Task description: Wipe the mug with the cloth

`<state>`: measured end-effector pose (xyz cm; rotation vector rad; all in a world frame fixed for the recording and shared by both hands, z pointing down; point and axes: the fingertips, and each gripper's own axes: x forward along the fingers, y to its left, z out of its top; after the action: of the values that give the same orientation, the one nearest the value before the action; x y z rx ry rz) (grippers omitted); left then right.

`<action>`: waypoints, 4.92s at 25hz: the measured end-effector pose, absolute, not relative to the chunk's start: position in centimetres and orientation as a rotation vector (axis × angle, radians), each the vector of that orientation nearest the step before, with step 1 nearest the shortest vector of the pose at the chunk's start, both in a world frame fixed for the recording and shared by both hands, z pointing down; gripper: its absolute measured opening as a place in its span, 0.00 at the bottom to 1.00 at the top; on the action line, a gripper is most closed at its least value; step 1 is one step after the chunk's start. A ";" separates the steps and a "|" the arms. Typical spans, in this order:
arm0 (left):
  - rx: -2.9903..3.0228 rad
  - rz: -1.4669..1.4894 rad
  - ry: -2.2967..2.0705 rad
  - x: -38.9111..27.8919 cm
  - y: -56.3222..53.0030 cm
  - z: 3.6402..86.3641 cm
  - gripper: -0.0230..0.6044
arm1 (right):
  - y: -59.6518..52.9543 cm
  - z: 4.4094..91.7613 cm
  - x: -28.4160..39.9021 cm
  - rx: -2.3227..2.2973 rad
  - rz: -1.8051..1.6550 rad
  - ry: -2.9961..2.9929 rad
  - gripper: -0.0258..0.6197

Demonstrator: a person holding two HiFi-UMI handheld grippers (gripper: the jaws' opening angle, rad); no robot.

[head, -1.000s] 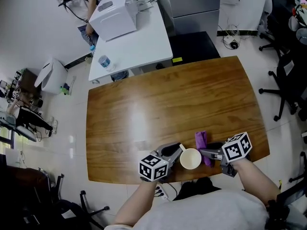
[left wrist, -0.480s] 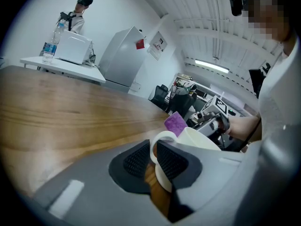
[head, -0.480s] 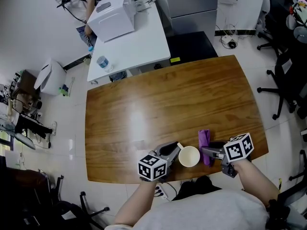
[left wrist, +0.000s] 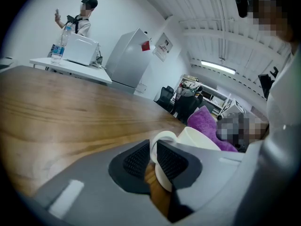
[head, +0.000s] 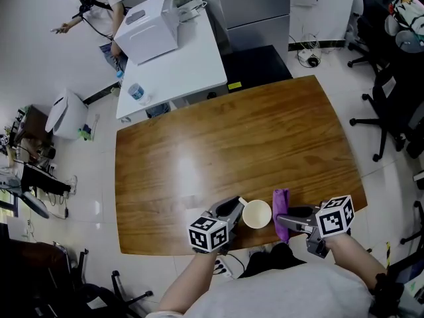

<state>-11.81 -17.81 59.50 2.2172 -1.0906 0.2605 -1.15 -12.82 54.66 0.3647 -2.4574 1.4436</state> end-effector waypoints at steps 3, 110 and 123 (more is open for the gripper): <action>2.210 0.261 -1.099 -11.7 -17.8 59.4 0.10 | -12.5 54.8 -1.6 0.378 1.472 -2.457 0.24; 2.227 0.324 -0.864 -3.2 -9.7 58.8 0.11 | -11.7 54.2 3.1 0.728 1.959 -2.335 0.24; 2.240 0.358 -0.795 -1.9 -10.2 58.7 0.10 | -13.0 60.7 2.7 0.795 1.858 -2.230 0.24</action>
<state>-1.87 -10.24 58.71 2.2400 -0.7945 0.3579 2.70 -12.95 60.68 0.7953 -2.2301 1.8579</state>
